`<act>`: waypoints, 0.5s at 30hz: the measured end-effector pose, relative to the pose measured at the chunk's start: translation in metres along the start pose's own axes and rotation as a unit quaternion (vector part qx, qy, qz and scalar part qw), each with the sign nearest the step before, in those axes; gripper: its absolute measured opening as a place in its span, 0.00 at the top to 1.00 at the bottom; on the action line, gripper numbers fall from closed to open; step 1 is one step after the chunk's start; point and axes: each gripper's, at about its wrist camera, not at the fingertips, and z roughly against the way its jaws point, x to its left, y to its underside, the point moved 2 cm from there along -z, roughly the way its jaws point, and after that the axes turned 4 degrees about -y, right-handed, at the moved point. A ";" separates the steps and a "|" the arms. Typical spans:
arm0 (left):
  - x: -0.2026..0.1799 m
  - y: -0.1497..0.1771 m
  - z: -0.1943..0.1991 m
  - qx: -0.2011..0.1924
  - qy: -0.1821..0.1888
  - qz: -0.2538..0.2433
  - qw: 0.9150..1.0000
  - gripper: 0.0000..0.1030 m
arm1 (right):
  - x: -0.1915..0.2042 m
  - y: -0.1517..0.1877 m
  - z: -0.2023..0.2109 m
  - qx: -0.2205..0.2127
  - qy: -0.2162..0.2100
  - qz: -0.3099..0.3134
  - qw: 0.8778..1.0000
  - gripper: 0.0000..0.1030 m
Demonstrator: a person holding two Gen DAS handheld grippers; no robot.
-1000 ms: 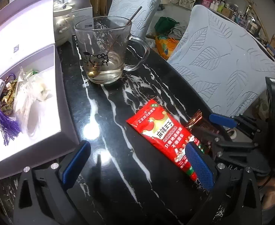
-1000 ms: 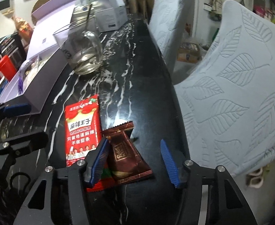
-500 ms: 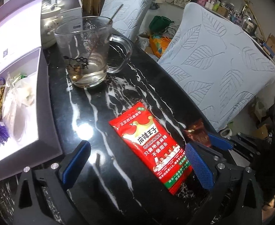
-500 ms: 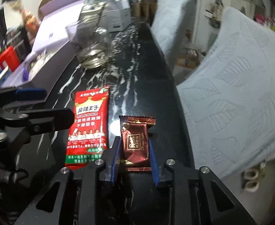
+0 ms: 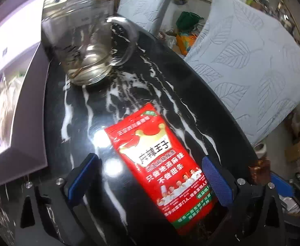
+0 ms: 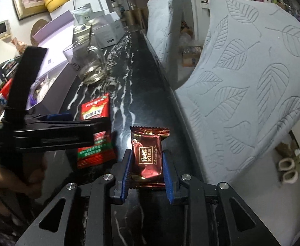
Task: Organize soft objects
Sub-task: 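Grasp the red snack packet with the left tool while the right tool grasps the chocolate wrapper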
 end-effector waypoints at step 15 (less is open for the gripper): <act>-0.029 0.028 0.019 -0.035 0.037 -0.095 0.994 0.45 | 0.004 0.013 0.023 -0.022 0.000 0.000 1.000 0.73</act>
